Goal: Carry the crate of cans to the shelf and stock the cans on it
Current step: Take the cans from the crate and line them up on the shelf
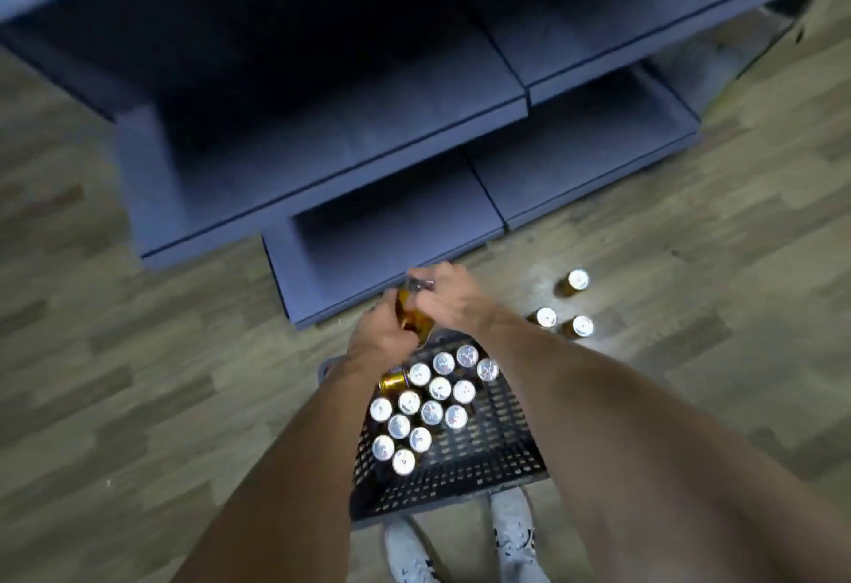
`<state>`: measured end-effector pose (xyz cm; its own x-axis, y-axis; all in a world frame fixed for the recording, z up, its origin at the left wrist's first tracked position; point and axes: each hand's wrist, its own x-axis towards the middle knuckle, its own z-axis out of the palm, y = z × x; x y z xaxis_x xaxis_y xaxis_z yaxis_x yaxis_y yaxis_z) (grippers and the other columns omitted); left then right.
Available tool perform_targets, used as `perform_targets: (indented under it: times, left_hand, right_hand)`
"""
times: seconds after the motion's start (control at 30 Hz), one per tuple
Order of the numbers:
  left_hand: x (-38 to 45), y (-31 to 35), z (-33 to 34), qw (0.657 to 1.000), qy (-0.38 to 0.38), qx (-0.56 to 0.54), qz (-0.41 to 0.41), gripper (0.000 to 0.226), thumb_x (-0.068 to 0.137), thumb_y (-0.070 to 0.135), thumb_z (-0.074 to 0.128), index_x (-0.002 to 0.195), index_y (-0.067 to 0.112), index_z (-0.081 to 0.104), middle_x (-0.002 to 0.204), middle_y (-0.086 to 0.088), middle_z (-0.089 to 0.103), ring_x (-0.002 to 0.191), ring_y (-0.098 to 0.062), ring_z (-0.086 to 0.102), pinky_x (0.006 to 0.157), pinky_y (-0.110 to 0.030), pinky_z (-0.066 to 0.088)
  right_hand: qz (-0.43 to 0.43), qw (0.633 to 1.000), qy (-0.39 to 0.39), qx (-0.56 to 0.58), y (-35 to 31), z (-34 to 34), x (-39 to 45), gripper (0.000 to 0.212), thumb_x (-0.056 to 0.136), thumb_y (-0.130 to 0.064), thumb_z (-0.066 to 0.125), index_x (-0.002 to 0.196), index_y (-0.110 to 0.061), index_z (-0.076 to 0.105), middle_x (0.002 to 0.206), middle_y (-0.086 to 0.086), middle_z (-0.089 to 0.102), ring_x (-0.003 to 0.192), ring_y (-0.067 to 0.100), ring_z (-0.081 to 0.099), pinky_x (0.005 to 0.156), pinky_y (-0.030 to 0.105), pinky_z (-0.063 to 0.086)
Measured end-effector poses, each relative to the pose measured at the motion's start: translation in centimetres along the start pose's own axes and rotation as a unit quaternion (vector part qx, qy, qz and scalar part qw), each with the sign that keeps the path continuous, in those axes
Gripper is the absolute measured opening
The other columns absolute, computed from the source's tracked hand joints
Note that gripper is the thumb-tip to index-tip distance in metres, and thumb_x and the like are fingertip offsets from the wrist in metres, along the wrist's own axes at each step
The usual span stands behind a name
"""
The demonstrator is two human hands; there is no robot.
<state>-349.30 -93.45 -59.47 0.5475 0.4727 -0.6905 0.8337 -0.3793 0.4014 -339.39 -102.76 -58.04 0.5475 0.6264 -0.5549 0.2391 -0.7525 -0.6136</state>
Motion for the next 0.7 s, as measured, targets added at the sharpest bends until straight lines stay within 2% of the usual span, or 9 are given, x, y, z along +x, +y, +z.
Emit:
perform_targets:
  times: [0.07, 0.13, 0.2, 0.27, 0.37, 0.47, 0.53, 0.6, 0.7]
  left_hand:
    - [-3.0, 2.4, -3.5, 0.995, 0.008, -0.099, 0.007, 0.038, 0.073, 0.018, 0.070, 0.104, 0.030, 0.051, 0.109, 0.001, 0.065, 0.101, -0.021, 0.060, 0.092, -0.032, 0.049]
    - [-5.1, 4.5, -7.3, 0.988, 0.072, -0.126, 0.051, 0.041, 0.062, 0.028, 0.077, 0.095, 0.028, 0.054, 0.105, 0.006, 0.067, 0.098, -0.016, 0.062, 0.094, -0.035, 0.051]
    - [-7.6, 7.8, -11.6, 0.974, 0.113, -0.175, 0.088, 0.060, 0.045, 0.032, 0.077, 0.100, 0.027, 0.056, 0.097, 0.005, 0.069, 0.093, -0.017, 0.065, 0.088, -0.036, 0.053]
    - [-10.8, 10.8, -15.6, 0.958, 0.135, -0.223, 0.117, 0.070, 0.041, 0.030, 0.074, 0.107, 0.020, 0.053, 0.097, 0.001, 0.068, 0.092, -0.020, 0.065, 0.085, -0.038, 0.053]
    - [-13.8, 13.8, -20.8, 0.926, 0.192, -0.288, 0.148, 0.062, 0.044, 0.034, 0.072, 0.101, 0.019, 0.053, 0.094, -0.002, 0.068, 0.090, -0.023, 0.066, 0.083, -0.045, 0.055]
    - [-15.7, 15.7, -24.7, 0.888, 0.258, -0.329, 0.190, 0.046, 0.054, 0.043, 0.072, 0.094, 0.025, 0.058, 0.089, -0.003, 0.072, 0.086, -0.025, 0.069, 0.082, -0.052, 0.056]
    - [-16.6, 16.9, -27.0, 0.869, 0.287, -0.334, 0.224, 0.039, 0.063, 0.048, 0.071, 0.095, 0.028, 0.059, 0.088, -0.001, 0.073, 0.084, -0.020, 0.070, 0.081, -0.050, 0.056]
    - [-17.1, 18.1, -29.3, 0.850, 0.312, -0.340, 0.254, 0.033, 0.072, 0.050, 0.065, 0.097, 0.030, 0.060, 0.090, 0.001, 0.072, 0.084, -0.018, 0.068, 0.083, -0.050, 0.055]
    - [-16.8, 19.9, -33.0, 0.835, 0.348, -0.326, 0.275, 0.042, 0.080, 0.044, 0.063, 0.116, 0.023, 0.059, 0.098, 0.005, 0.067, 0.088, -0.011, 0.064, 0.086, -0.038, 0.053]
  right_hand:
    - [-0.040, 0.999, 0.033, -0.004, -3.8, -3.6, -1.7, 0.039, 0.072, -0.044, 0.049, 0.103, -0.030, 0.069, 0.101, 0.004, 0.071, 0.100, 0.034, 0.061, 0.082, 0.035, 0.050]
    - [-0.077, 0.994, 0.075, 0.015, -7.3, -7.2, -2.9, 0.030, 0.070, -0.048, 0.050, 0.089, -0.032, 0.066, 0.087, -0.003, 0.069, 0.093, 0.030, 0.062, 0.073, 0.034, 0.047]
    - [-0.091, 0.985, 0.135, 0.052, -10.7, -11.3, -4.2, 0.037, 0.075, -0.054, 0.058, 0.106, -0.035, 0.067, 0.102, 0.000, 0.070, 0.101, 0.026, 0.061, 0.083, 0.035, 0.049]
    - [-0.099, 0.974, 0.168, 0.112, -14.1, -14.6, -5.3, 0.053, 0.075, -0.062, 0.064, 0.121, -0.036, 0.057, 0.111, 0.005, 0.064, 0.105, 0.024, 0.055, 0.087, 0.036, 0.049]
    - [-0.125, 0.950, 0.199, 0.208, -19.4, -18.5, -6.5, 0.053, 0.068, -0.069, 0.065, 0.107, -0.034, 0.058, 0.100, 0.001, 0.061, 0.098, 0.019, 0.057, 0.084, 0.036, 0.053]
    - [-0.172, 0.919, 0.229, 0.272, -24.4, -21.3, -6.8, 0.046, 0.076, -0.063, 0.062, 0.109, -0.032, 0.066, 0.103, -0.003, 0.067, 0.104, 0.018, 0.061, 0.087, 0.030, 0.053]
    - [-0.185, 0.890, 0.217, 0.355, -27.2, -23.0, -7.0, 0.037, 0.083, -0.051, 0.066, 0.111, -0.026, 0.067, 0.106, 0.000, 0.067, 0.101, 0.018, 0.064, 0.078, 0.027, 0.057]
    - [-0.190, 0.860, 0.179, 0.437, -29.4, -24.5, -6.9, 0.037, 0.086, -0.045, 0.070, 0.110, -0.018, 0.065, 0.109, 0.009, 0.067, 0.097, 0.021, 0.068, 0.074, 0.032, 0.060]
    - [-0.179, 0.838, 0.149, 0.494, -32.6, -26.7, -6.5, 0.041, 0.089, -0.047, 0.068, 0.116, -0.017, 0.060, 0.113, 0.011, 0.066, 0.095, 0.020, 0.069, 0.071, 0.033, 0.061]
